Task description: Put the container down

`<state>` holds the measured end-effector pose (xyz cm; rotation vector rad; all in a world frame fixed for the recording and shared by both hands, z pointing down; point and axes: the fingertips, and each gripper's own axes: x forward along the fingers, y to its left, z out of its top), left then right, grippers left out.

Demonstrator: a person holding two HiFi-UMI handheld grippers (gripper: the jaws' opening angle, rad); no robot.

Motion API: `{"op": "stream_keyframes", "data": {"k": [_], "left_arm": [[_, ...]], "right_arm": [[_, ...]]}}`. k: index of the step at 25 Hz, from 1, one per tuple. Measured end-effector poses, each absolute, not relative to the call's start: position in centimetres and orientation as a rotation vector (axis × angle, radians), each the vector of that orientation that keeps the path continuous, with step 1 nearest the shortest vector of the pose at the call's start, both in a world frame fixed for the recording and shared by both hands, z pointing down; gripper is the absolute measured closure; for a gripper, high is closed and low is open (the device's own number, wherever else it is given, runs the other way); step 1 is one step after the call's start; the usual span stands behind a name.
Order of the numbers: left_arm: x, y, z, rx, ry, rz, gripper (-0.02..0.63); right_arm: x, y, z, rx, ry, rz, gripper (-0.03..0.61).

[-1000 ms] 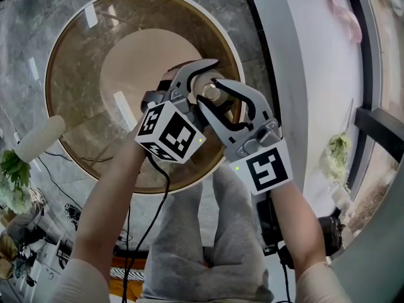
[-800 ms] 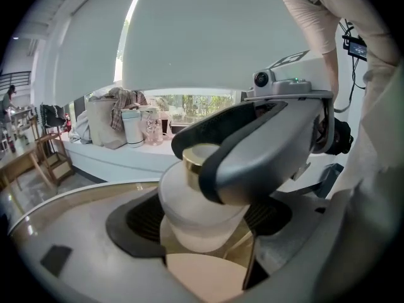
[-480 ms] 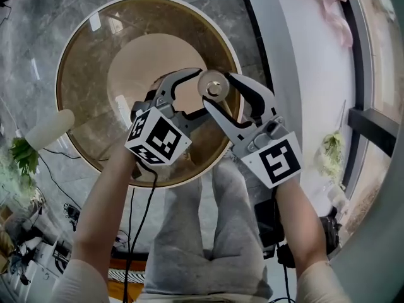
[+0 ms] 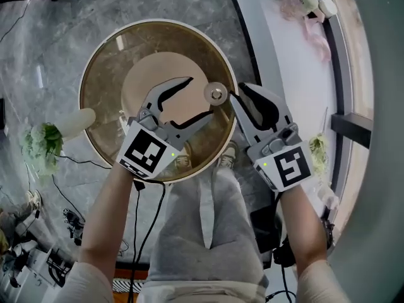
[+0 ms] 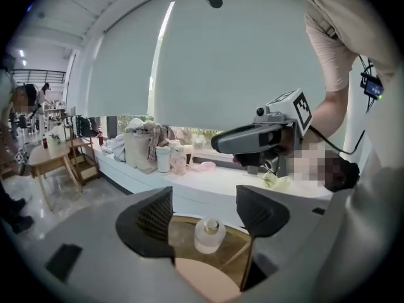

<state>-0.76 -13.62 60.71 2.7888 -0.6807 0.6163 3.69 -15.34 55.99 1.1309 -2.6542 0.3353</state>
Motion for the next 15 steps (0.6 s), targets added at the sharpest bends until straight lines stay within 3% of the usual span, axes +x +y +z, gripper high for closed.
{"op": "stream_keyframes", "data": {"k": [2,5,7,10,15], "left_arm": [[-1.2,-13.7,57.9,2.791,-0.693,0.58,0.292],[-2.0,-13.7,53.8,2.812,-0.736,0.554,0.385],[-2.6,-13.8,51.4,2.799,-0.782,0.542,0.396],[-3.4,-14.5,47.8,2.753,-0.871,0.521,0.48],[-4.4,-15.4,40.2,2.786,-0.984,0.453,0.532]], "right_arm": [[3.9,-15.7,53.4,1.153,-2.647,0.292,0.517],[4.3,-16.2,48.7,1.222,-2.638,0.256,0.531],[4.5,-16.4,45.4,1.259,-2.644,0.236,0.538],[4.5,-16.7,40.4,1.288,-2.662,0.198,0.545],[4.0,-17.0,33.0,1.306,-2.657,0.118,0.557]]}}
